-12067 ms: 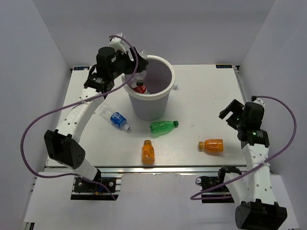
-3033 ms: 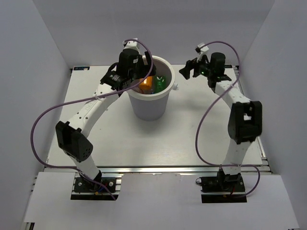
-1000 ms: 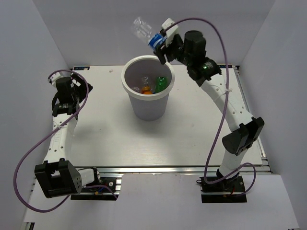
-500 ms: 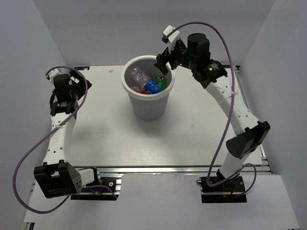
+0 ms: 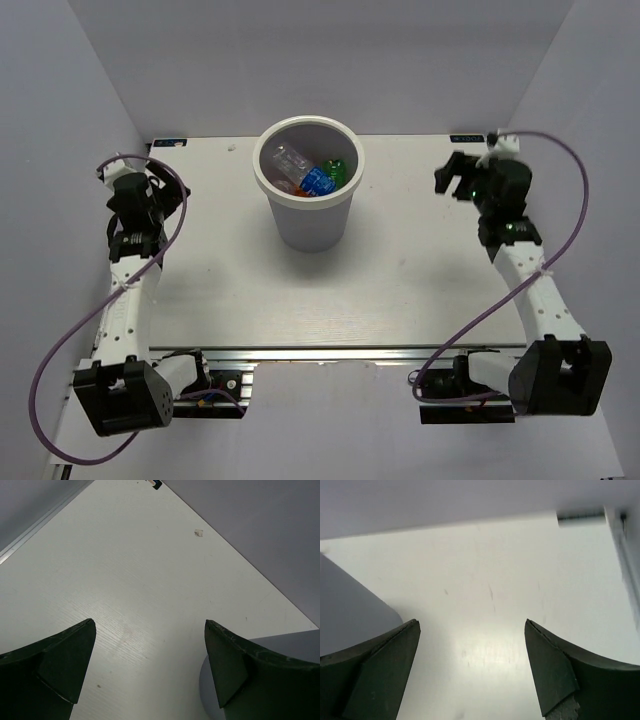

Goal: Put the plastic bottles in the bin

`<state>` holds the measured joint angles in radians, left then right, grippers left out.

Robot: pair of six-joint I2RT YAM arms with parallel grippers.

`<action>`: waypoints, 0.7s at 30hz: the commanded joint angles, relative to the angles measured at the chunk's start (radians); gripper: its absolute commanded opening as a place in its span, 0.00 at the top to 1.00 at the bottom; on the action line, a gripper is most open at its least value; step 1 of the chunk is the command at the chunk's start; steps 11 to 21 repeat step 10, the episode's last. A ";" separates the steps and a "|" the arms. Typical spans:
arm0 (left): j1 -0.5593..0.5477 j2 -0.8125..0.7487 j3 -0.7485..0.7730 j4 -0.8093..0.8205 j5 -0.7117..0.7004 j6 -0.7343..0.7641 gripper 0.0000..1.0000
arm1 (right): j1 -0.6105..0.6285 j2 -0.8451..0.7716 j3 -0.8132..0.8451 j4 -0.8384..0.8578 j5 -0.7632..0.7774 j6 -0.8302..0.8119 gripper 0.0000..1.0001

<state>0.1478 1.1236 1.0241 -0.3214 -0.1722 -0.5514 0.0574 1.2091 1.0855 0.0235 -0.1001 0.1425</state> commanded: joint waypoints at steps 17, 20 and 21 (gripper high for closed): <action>-0.001 -0.145 -0.173 0.249 -0.001 0.084 0.02 | 0.007 -0.332 -0.400 0.110 0.318 0.241 0.10; -0.001 -0.145 -0.173 0.249 -0.001 0.084 0.02 | 0.007 -0.332 -0.400 0.110 0.318 0.241 0.10; -0.001 -0.145 -0.173 0.249 -0.001 0.084 0.02 | 0.007 -0.332 -0.400 0.110 0.318 0.241 0.10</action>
